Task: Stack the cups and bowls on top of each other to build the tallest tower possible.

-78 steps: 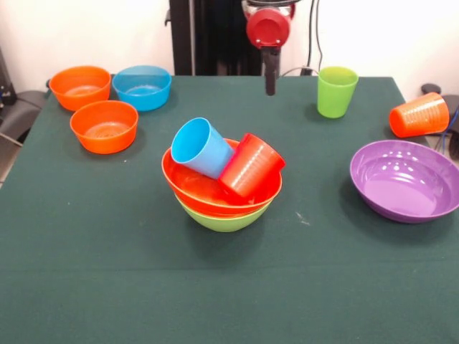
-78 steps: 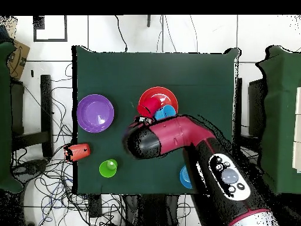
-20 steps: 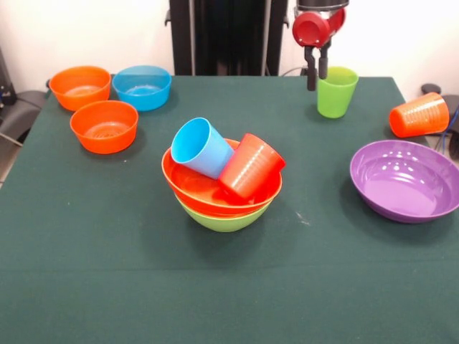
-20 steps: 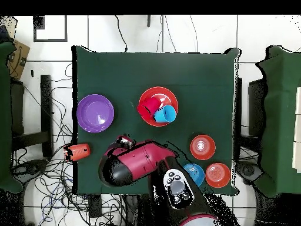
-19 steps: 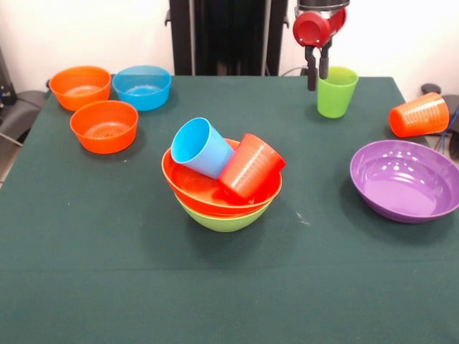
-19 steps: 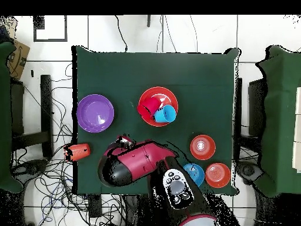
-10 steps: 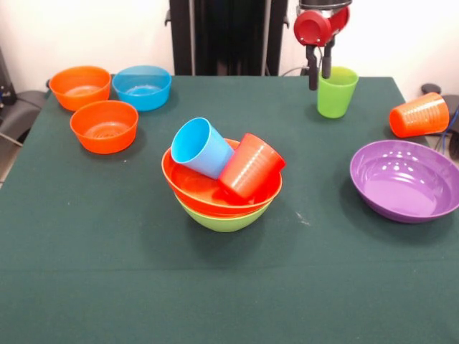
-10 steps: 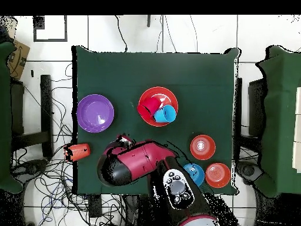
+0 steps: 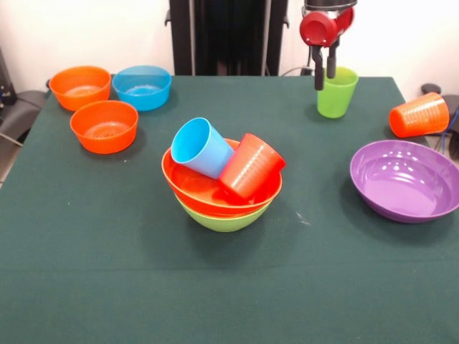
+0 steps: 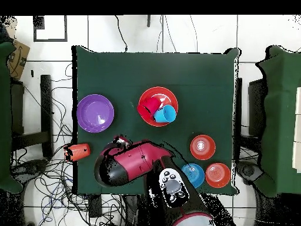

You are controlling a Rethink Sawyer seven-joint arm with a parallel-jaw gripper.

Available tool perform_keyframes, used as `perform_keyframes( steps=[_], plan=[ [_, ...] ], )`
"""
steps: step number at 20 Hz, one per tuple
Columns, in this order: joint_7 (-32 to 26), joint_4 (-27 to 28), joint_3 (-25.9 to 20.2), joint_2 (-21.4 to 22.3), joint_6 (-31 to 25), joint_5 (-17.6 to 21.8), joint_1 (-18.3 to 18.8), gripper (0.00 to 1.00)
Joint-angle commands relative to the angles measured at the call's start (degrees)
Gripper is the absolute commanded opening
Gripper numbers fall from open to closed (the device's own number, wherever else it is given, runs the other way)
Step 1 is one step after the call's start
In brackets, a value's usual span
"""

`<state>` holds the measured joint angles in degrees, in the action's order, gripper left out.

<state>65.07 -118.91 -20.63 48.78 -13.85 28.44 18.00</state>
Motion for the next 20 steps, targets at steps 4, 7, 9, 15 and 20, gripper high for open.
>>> perform_keyframes(
  steps=[4,7,9,15,20],
  plan=[
    [12.60,-2.35,1.42,-4.43,2.46,-1.70,-2.21,1.00],
    [12.42,-2.22,1.45,-4.09,2.22,-2.04,-2.21,1.00],
    [12.39,-1.98,1.76,-4.18,2.39,-1.99,-2.45,1.00],
    [12.32,-1.10,2.76,-5.42,2.94,-1.48,-3.02,1.00],
    [12.11,0.06,4.48,-7.66,4.35,-0.47,-3.75,1.00]
  ],
)
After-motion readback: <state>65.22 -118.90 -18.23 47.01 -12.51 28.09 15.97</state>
